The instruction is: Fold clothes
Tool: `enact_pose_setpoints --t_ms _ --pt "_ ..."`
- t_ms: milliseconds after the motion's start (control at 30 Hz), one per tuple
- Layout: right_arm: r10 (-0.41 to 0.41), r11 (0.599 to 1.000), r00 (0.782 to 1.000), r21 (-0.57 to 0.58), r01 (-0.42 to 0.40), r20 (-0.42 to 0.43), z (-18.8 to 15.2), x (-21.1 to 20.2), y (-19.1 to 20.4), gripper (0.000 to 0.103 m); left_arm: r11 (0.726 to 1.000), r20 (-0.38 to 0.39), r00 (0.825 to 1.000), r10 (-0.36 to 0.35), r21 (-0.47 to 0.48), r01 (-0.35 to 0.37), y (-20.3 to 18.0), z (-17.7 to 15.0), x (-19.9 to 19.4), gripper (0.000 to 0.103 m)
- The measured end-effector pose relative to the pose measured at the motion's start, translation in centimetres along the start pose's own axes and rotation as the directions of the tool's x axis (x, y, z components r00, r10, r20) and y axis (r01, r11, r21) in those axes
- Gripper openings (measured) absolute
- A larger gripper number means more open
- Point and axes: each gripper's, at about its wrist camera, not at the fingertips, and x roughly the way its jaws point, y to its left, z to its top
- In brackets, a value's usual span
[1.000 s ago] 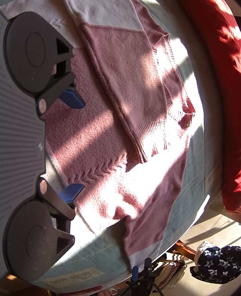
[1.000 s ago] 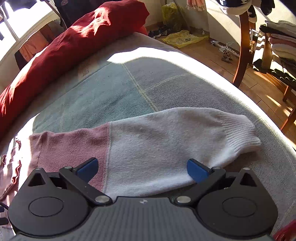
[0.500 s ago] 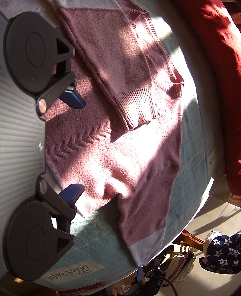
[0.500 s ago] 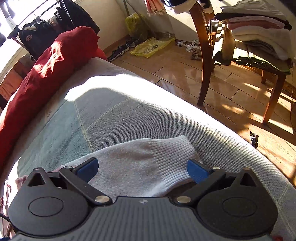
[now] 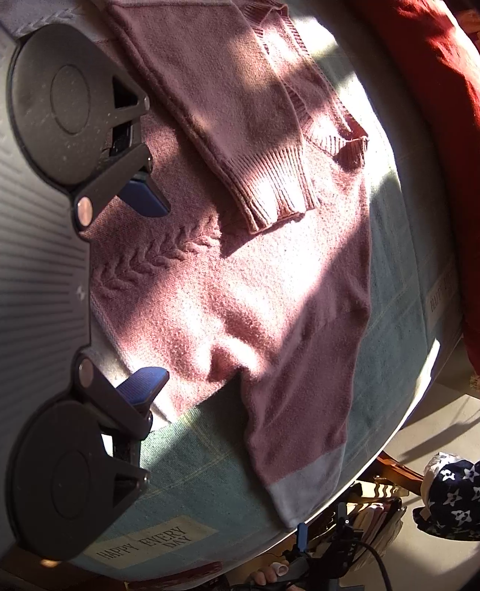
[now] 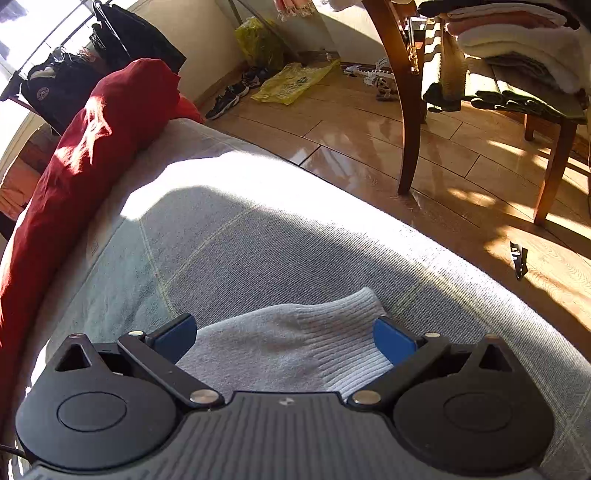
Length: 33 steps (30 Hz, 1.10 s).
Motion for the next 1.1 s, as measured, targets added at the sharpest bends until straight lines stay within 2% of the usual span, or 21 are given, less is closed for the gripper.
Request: enact_pose_setpoints --t_ms 67,200,333,433,533,600,733,800,933,1033,1100 --pt "0.027 0.999 1.0 -0.024 -0.027 0.014 0.2 -0.7 1.0 0.103 1.0 -0.004 1.0 0.004 -0.014 -0.004 0.3 -0.2 0.0 0.088" --pt "0.093 0.965 0.995 -0.241 -0.101 -0.047 -0.9 -0.8 7.0 0.103 1.0 0.001 1.0 0.009 -0.026 -0.009 0.4 -0.4 0.2 0.088" --pt "0.018 0.866 0.999 -0.499 -0.031 -0.03 -4.7 0.7 13.4 0.103 0.999 0.011 1.0 0.008 -0.041 -0.008 0.5 -0.6 0.2 0.088" --pt "-0.042 0.816 0.999 -0.578 0.024 -0.018 -7.7 3.1 15.8 0.103 0.999 0.014 1.0 0.02 -0.036 -0.019 0.7 -0.8 0.2 0.088" --pt "-0.08 0.817 0.995 -0.569 0.097 0.055 -8.4 4.8 16.1 0.103 0.999 0.019 0.999 0.036 -0.039 -0.035 1.2 -1.1 0.0 0.088" --pt "-0.086 0.847 0.994 -0.52 0.111 0.072 -7.5 5.3 15.9 0.103 0.998 0.022 0.999 0.034 -0.056 -0.033 1.7 -1.3 -0.1 0.088" --pt "-0.101 0.863 0.994 -0.493 0.112 0.049 -5.7 4.9 16.1 0.103 0.997 0.026 0.999 0.031 -0.067 -0.03 2.0 -1.5 -0.3 0.088" --pt "-0.078 0.867 0.997 -0.491 0.081 0.027 -5.6 3.6 16.2 0.103 0.997 0.027 0.999 0.026 -0.073 -0.024 2.1 -1.6 -0.4 0.088" --pt "-0.072 0.854 0.997 -0.517 0.055 -0.012 -7.1 1.8 16.2 0.103 0.997 0.024 1.0 0.014 -0.079 -0.012 2.2 -1.8 -0.3 0.089" --pt "-0.121 0.849 0.991 -0.523 0.074 -0.056 -8.6 3.1 15.5 0.103 0.998 0.02 1.0 0.014 -0.065 -0.013 2.1 -1.9 -0.1 0.09" --pt "-0.132 0.841 0.99 -0.534 0.09 -0.041 -9.1 3.6 15.5 0.103 0.998 0.019 1.0 0.014 -0.06 -0.012 2.1 -2.0 0.0 0.091"
